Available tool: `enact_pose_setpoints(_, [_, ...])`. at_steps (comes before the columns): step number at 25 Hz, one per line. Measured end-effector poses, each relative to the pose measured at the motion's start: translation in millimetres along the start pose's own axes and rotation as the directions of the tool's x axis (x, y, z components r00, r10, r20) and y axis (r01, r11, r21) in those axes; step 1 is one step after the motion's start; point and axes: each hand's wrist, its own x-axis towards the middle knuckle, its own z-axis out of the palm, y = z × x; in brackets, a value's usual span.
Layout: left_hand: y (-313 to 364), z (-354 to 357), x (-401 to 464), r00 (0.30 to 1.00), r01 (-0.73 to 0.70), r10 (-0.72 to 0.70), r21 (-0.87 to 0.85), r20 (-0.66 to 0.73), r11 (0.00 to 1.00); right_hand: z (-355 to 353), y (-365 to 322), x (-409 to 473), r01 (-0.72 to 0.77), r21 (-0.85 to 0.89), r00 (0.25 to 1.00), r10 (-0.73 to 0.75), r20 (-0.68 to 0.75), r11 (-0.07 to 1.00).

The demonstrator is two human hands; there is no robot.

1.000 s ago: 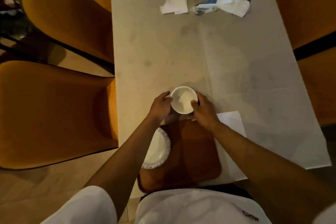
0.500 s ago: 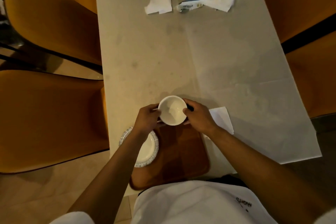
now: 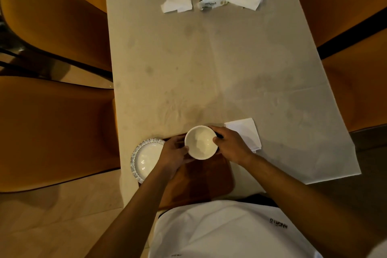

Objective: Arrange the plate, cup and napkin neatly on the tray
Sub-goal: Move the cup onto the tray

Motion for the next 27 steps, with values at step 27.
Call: enact_pose_setpoints(27, [5.1, 19.3, -6.5, 0.994, 0.033, -0.043, -0.097, -0.101, 0.995, -8.7, 3.6, 2.4, 0.010, 0.014, 1.000, -0.009, -0.021, 1.000])
